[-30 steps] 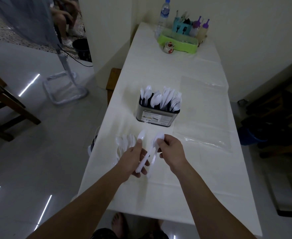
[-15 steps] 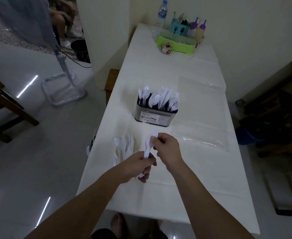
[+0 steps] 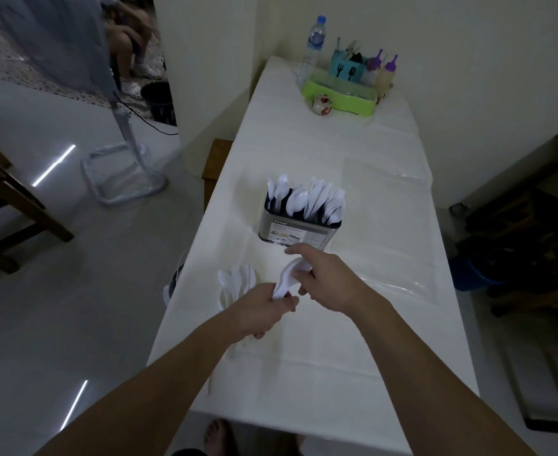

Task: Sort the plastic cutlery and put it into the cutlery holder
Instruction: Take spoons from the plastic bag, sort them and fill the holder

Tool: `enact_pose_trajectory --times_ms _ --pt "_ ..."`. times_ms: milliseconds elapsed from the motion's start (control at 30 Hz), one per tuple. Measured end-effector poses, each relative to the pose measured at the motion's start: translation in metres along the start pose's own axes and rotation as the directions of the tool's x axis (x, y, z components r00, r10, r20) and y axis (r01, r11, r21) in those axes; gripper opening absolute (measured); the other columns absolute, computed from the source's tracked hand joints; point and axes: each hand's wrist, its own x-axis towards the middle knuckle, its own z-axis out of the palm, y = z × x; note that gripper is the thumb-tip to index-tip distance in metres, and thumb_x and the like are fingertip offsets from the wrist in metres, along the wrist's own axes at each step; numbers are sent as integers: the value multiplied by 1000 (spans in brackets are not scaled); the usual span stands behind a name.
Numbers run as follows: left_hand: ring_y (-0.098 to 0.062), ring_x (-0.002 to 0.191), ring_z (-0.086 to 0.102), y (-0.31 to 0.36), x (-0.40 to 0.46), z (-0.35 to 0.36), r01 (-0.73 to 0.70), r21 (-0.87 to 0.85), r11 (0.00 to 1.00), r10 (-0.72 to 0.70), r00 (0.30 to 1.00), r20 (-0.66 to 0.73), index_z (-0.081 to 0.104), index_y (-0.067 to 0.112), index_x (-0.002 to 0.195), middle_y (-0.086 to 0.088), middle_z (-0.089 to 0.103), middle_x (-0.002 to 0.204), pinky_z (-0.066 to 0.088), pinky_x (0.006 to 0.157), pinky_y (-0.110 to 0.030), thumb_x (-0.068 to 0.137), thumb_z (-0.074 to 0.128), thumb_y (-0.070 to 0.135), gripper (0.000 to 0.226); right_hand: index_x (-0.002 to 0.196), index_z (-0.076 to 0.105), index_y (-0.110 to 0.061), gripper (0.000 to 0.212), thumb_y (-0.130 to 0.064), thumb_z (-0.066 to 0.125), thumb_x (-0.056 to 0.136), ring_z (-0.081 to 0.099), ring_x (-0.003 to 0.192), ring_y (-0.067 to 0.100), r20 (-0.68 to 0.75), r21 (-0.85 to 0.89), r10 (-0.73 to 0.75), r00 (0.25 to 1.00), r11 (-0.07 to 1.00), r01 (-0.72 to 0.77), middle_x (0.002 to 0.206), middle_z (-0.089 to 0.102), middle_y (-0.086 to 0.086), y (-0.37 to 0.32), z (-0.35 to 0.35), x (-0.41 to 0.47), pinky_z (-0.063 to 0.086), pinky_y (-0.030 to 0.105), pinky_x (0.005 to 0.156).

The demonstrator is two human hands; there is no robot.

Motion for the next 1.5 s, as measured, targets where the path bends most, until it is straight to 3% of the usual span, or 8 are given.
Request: enact_pose_trajectory --times_ms 167,367,467,600,733,967,1233,1500 --pt "-16 46 43 19 24 -27 -28 109 994 42 991 -128 67 10 87 -1 48 56 34 44 -23 91 61 36 27 116 67 -14 27 -4 53 95 70 67 11 8 29 -71 997 997 70 88 69 -2 -19 -25 25 56 23 60" --pt "-13 45 50 52 49 -60 -157 123 980 179 964 -194 62 12 76 -2 54 54 43 48 -27 88 68 37 29 101 75 -15 22 -4 58 92 65 63 1 -183 -106 -222 958 973 205 77 71 -2 -45 -50 56 47 14 63" --pt "-16 62 62 63 62 -71 -217 169 961 262 912 -316 65 13 89 -3 66 74 53 59 -33 83 73 39 28 94 75 -20 25 -4 57 88 62 61 0 -233 -236 -311 921 937 257 71 69 -8 -55 -70 73 42 11 57" --pt "-8 73 60 57 72 -85 -231 217 949 305 851 -428 57 21 106 7 63 92 41 59 -15 85 73 37 31 103 73 -15 26 -4 53 91 70 63 12 -330 -231 -240 913 958 168 79 68 -1 -61 -99 95 55 21 67" --pt "-20 105 63 39 82 -86 -153 324 933 308 806 -505 50 16 136 1 58 125 51 87 -29 92 63 34 49 103 72 -10 26 -4 51 90 71 67 25 -377 -349 -271 886 927 135 83 73 10 -56 -112 120 57 36 74" --pt "-22 129 50 26 92 -73 -181 684 707 525 782 -336 41 14 147 -3 44 150 44 108 -36 96 52 16 52 98 71 -8 24 -5 49 90 67 75 35 -264 -529 -244 933 846 72 83 72 18 -38 -92 155 55 40 74" --pt "-21 139 38 27 94 -75 -160 755 636 527 805 -273 32 11 152 -5 33 158 36 115 -37 97 50 14 58 103 69 -6 29 5 50 84 64 84 36 -177 -591 -133 975 806 3 90 70 18 -24 -53 177 55 39 74" --pt "-21 138 39 29 90 -78 -135 762 633 484 838 -253 20 19 156 0 26 161 37 114 -37 99 45 12 62 101 70 -17 20 -10 55 89 59 88 29 -52 -724 -145 988 687 62 91 69 10 -17 -27 186 44 31 68"
